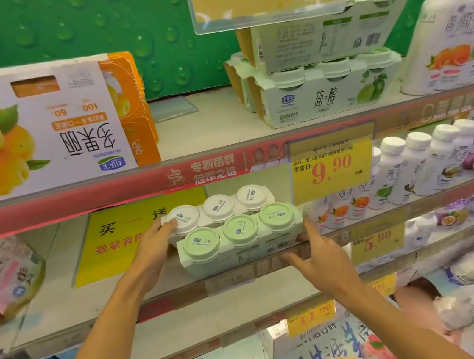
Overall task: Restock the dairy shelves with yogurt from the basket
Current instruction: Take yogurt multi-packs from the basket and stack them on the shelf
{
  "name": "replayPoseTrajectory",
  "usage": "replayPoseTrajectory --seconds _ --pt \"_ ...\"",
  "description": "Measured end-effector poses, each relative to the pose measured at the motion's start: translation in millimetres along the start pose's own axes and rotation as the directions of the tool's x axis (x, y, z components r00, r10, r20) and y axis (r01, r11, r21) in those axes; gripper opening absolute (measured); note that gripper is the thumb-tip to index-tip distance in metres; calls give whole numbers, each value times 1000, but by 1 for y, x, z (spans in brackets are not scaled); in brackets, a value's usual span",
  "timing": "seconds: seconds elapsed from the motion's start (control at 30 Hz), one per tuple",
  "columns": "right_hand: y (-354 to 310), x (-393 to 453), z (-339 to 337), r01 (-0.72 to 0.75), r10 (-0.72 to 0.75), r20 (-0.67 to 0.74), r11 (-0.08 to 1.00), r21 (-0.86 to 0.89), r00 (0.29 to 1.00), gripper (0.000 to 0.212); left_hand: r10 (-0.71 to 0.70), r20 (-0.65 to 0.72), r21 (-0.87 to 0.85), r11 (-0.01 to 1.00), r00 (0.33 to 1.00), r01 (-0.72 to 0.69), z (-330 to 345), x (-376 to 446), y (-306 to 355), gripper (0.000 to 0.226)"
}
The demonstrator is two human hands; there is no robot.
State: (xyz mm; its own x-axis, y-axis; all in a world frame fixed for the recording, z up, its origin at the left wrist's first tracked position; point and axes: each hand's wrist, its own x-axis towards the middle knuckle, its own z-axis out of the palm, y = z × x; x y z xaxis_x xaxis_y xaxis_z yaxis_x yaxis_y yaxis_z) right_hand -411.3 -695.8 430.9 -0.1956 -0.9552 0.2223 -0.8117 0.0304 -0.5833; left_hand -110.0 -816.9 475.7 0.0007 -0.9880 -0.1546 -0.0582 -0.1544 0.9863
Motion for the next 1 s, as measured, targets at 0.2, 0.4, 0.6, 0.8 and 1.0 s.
replayPoseTrajectory --seconds 0.2,0.4,0.6,0.8,1.0 --pt "10 0 5 102 -105 -82 994 -33 991 29 -30 -32 15 999 999 30 16 -3 4 16" --pt "8 6 4 47 -35 -123 994 95 992 15 -17 1 43 999 1000 17 17 -17 8 29" --pt "6 2 6 42 -22 -90 973 228 996 19 215 -107 515 847 971 -131 -6 -47 -13 37" --pt "-7 -13 1 8 56 -205 955 297 977 30 299 -110 779 619 948 -105 -34 -105 -30 44" --pt "-46 -45 6 135 -110 -84 904 405 990 20 306 -370 628 778 877 -7 -53 -195 -37 34"
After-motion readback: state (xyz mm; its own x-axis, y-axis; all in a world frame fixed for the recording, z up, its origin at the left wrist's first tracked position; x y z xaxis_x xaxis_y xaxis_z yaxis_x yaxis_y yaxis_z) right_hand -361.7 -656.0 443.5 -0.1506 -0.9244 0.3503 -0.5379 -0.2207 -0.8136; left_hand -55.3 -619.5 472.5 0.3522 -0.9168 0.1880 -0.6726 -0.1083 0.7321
